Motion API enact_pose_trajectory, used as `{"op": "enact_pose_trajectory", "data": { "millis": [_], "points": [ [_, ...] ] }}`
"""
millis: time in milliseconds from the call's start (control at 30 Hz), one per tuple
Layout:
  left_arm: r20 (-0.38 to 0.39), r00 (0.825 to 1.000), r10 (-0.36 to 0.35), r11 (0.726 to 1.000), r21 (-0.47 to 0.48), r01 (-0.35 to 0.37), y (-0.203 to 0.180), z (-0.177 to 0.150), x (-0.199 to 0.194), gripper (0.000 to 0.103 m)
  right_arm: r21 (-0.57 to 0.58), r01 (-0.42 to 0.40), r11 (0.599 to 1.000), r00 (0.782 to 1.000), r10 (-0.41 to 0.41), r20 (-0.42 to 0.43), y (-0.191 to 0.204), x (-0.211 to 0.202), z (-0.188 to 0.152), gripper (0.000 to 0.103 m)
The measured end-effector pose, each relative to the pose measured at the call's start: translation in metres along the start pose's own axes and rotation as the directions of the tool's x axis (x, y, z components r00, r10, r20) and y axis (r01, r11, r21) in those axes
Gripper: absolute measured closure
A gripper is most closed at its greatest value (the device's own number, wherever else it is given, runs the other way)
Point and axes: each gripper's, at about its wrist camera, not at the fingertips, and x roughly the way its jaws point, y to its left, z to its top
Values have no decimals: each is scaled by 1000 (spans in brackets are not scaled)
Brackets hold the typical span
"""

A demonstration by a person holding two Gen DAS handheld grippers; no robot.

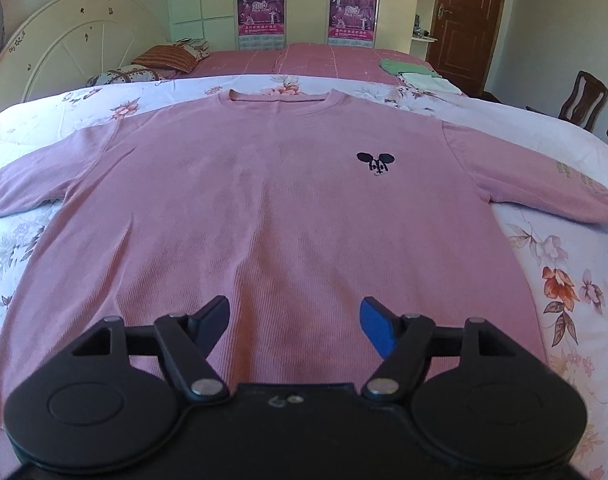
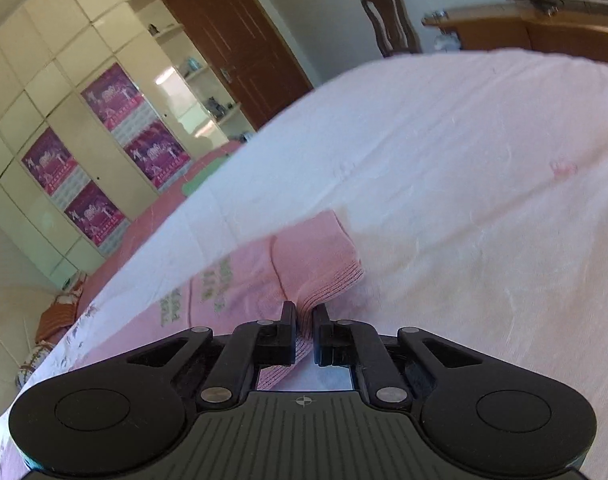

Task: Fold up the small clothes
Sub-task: 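Grasp the sweatshirt sleeve cuff with the right gripper and lift it, then carry the held sleeve across the sweatshirt body with the right gripper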

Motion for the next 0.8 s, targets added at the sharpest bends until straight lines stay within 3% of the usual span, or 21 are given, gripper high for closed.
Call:
{"op": "enact_pose_trajectory", "data": {
  "millis": [67,133,533,700,800],
  "points": [
    [-10,1000,10,1000,28,-10,0,0,2,32,-64,42,997,997,-38,70,3,-15,0,98],
    [-22,1000,4,1000,29,-3,3,0,5,32,-46,124,991,991,-126,-43,-10,4,-3,99],
    [4,1000,-22,999,-38,22,51,-1,11,31,-171,169,971,983,-179,-39,6,-24,-10,98],
    [23,999,-29,998,-59,31,94,3,19,26,-208,146,967,989,-145,20,46,-26,-14,98],
    [36,997,-65,996,-58,67,121,9,23,29,-256,122,959,992,-116,39,83,-36,-28,98]
  ]
}}
